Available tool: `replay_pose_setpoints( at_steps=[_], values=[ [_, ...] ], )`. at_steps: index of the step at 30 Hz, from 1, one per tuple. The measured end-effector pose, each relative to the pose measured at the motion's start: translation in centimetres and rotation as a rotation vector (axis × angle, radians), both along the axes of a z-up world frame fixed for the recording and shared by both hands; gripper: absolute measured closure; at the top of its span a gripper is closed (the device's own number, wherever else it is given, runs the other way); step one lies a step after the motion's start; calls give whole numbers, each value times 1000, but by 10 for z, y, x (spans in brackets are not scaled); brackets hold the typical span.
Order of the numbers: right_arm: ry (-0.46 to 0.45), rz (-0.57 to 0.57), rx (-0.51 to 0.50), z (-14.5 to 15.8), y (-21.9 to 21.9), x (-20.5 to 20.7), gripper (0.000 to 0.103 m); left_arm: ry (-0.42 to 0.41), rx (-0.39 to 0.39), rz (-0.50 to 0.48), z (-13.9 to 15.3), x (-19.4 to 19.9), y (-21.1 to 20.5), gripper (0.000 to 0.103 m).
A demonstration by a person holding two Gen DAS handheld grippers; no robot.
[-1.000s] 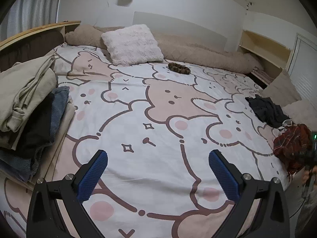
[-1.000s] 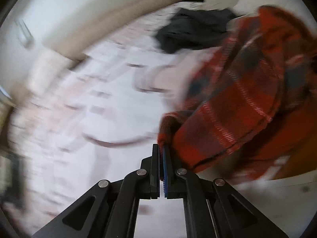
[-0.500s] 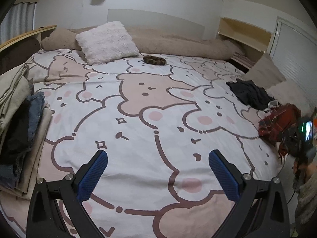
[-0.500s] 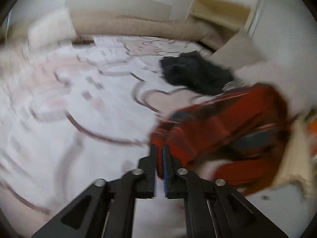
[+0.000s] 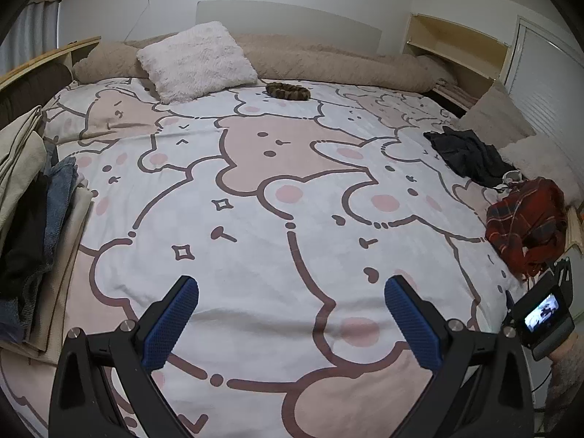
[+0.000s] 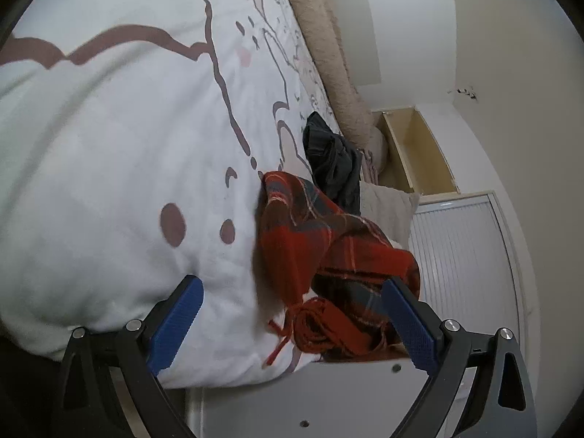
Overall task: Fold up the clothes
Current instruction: 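Lift the red plaid blanket with the right tool and drag it onto the bed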
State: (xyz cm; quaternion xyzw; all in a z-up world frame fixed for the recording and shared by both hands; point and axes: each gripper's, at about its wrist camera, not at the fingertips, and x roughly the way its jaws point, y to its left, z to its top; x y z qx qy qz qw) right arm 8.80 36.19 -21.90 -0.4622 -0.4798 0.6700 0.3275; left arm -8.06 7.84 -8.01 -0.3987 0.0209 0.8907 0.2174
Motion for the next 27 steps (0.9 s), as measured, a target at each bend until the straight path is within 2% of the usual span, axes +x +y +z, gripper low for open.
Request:
replay_pose_setpoints(
  at_steps=[4, 6, 8, 9, 10, 11, 13, 15, 16, 17, 19, 20, 21, 22, 23, 27],
  values=[
    [-38, -32, 59, 3, 14, -10, 6, 3, 2, 10, 2, -2, -3, 1],
    [-75, -37, 117, -3, 24, -17, 14, -1, 3, 13, 1, -3, -4, 1],
    [-132, -31, 187, -14, 35, -24, 31, -6, 2, 13, 0, -4, -5, 1],
    [-155, -23, 216, -20, 41, -27, 34, -7, 1, 13, 0, -4, -5, 1],
    [-182, -12, 241, -28, 46, -29, 44, -6, 0, 13, 0, -4, -6, 1],
    [-213, 14, 273, -38, 51, -32, 56, -6, -2, 14, 1, -4, -6, 1],
    [-247, 77, 319, -48, 55, -33, 69, -5, -3, 18, 2, -4, -8, 1],
    [-257, 122, 318, -50, 56, -33, 74, -5, 1, 27, 2, -4, -10, 1],
    [-263, 137, 296, -47, 56, -33, 86, -6, 4, 28, 2, -5, -11, 1],
    [-250, 130, 224, -41, 57, -35, 96, -6, 8, 28, 2, -5, -12, 1],
    [-220, 111, 70, -27, 57, -38, 97, -3, 15, 28, 2, -5, -13, 1],
    [-160, 64, -93, -10, 59, -44, 98, -2, 19, 27, 3, -4, -13, 1],
    [-64, 1, -301, 14, 62, -51, 98, -1, 26, 24, 4, -4, -13, 1],
    [2, -41, -433, 29, 66, -55, 98, 0, 31, 21, 5, -3, -13, 1],
    [103, -87, -630, 53, 73, -60, 98, 4, 38, 16, 5, -3, -14, 1],
    [403, -170, -1210, 131, 96, -77, 98, 26, 80, 1, 10, 2, -19, 1]
  ],
)
